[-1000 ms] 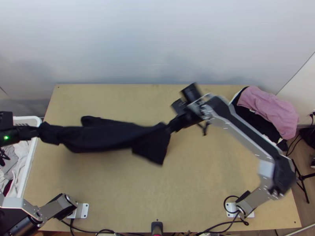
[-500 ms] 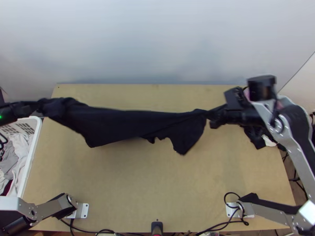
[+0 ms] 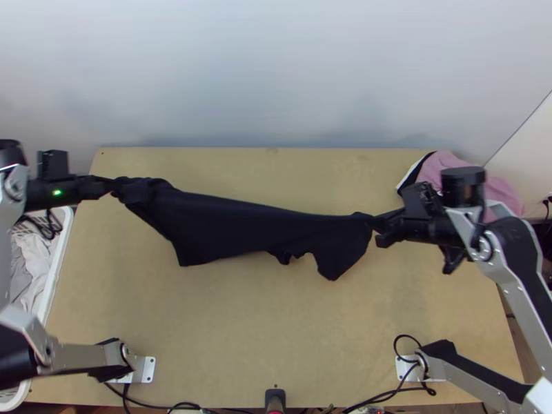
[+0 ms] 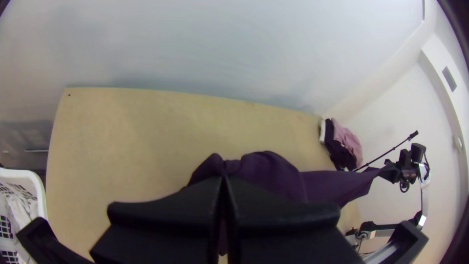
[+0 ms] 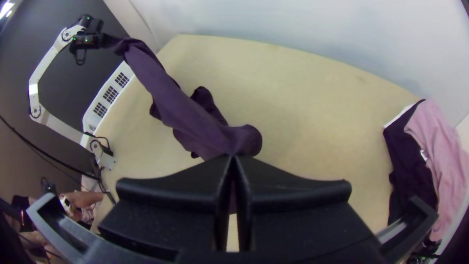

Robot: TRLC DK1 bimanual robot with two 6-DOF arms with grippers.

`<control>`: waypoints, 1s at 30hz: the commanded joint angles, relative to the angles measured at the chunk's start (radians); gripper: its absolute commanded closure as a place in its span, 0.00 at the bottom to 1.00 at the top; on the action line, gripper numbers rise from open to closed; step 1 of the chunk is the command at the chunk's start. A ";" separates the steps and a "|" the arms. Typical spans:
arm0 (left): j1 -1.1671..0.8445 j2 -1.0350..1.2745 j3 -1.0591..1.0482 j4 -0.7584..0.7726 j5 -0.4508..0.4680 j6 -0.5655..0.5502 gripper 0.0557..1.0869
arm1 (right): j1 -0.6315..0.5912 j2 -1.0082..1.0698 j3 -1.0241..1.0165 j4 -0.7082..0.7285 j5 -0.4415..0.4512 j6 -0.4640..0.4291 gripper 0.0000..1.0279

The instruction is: Fold the t-shirt

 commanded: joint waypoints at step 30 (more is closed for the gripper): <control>-0.220 0.147 0.004 0.129 -0.291 0.262 0.05 | 0.001 0.446 -0.088 0.364 0.021 -0.033 0.97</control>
